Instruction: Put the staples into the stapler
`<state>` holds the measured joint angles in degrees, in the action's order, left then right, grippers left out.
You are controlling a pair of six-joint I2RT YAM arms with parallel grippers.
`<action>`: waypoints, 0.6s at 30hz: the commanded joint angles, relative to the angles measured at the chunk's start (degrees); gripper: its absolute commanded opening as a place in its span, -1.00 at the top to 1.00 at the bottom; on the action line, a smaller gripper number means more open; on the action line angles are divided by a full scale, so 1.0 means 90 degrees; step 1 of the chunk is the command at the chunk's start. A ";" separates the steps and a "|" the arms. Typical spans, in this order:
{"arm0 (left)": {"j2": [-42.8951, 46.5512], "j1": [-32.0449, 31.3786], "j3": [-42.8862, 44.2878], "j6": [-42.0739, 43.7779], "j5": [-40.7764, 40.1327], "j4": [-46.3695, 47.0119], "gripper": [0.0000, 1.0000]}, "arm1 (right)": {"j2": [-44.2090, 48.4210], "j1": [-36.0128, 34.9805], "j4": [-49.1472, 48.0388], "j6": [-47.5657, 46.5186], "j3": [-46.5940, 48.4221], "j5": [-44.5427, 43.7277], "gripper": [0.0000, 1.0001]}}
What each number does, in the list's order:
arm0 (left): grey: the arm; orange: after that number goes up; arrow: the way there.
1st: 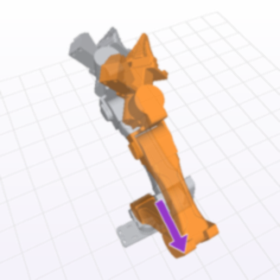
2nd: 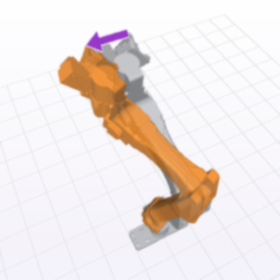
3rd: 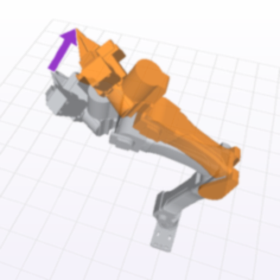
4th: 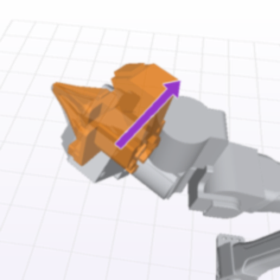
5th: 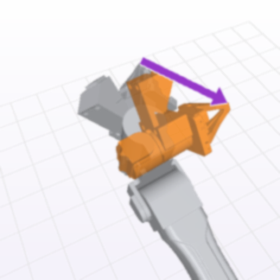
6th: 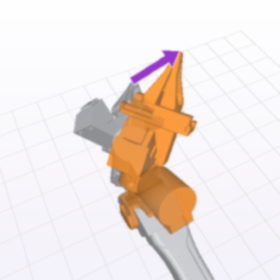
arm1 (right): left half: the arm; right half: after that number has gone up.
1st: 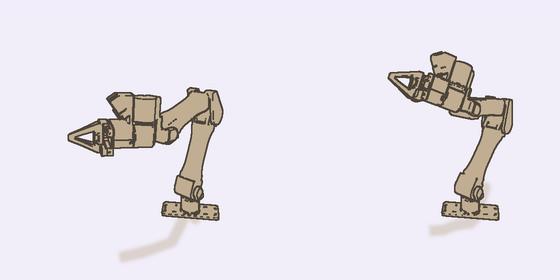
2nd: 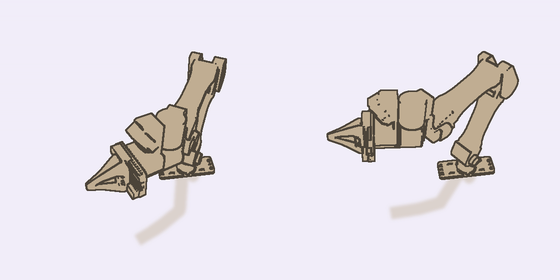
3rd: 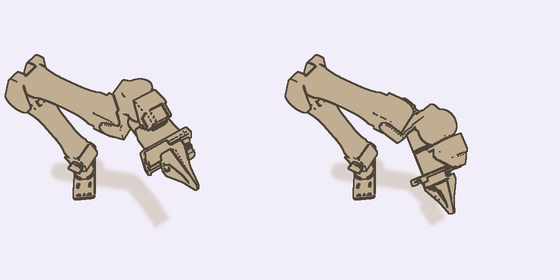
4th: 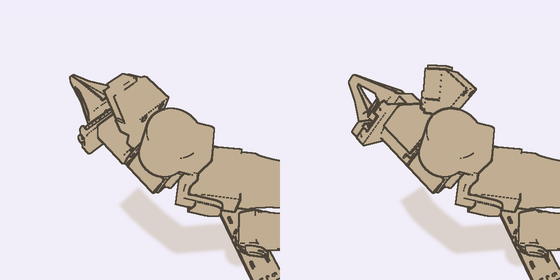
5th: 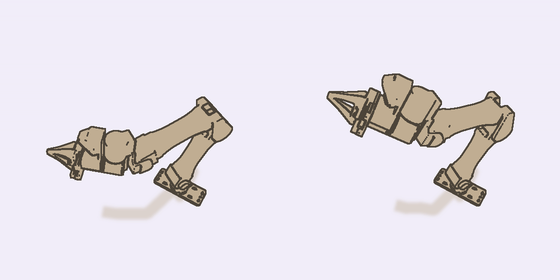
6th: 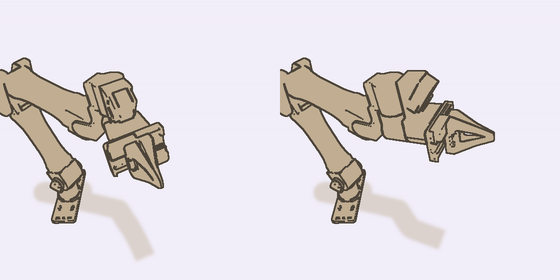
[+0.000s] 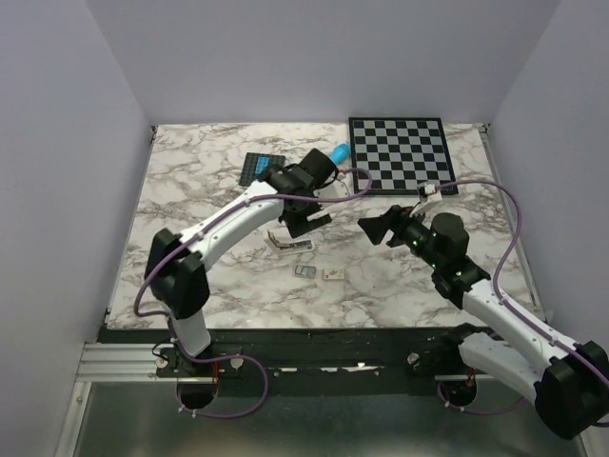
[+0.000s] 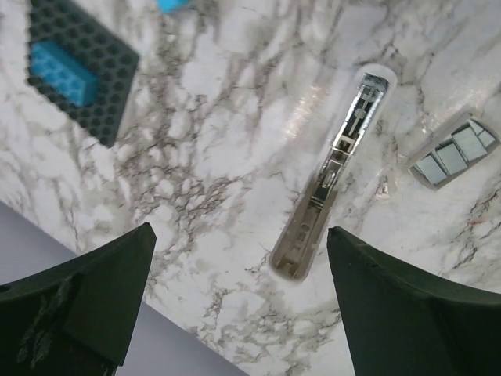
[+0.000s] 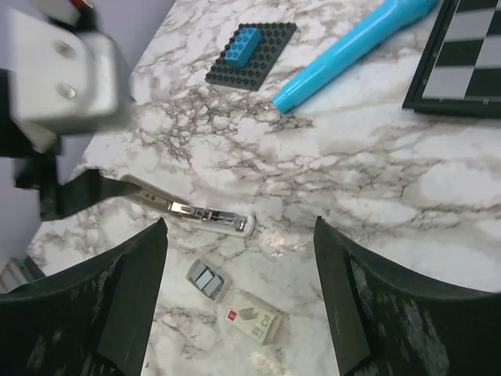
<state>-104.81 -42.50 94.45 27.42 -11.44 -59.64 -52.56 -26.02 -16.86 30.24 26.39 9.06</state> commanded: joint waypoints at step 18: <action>0.7376 0.0259 -0.4751 -0.4336 -0.2419 0.4584 -0.98 | -0.4481 -0.1083 0.2768 -0.4803 0.4077 0.2128 -0.89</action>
<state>-46.44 -40.38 57.78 -6.17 -28.84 -25.82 -86.46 -33.36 -2.63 -2.44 55.22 25.67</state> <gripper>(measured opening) 0.991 0.951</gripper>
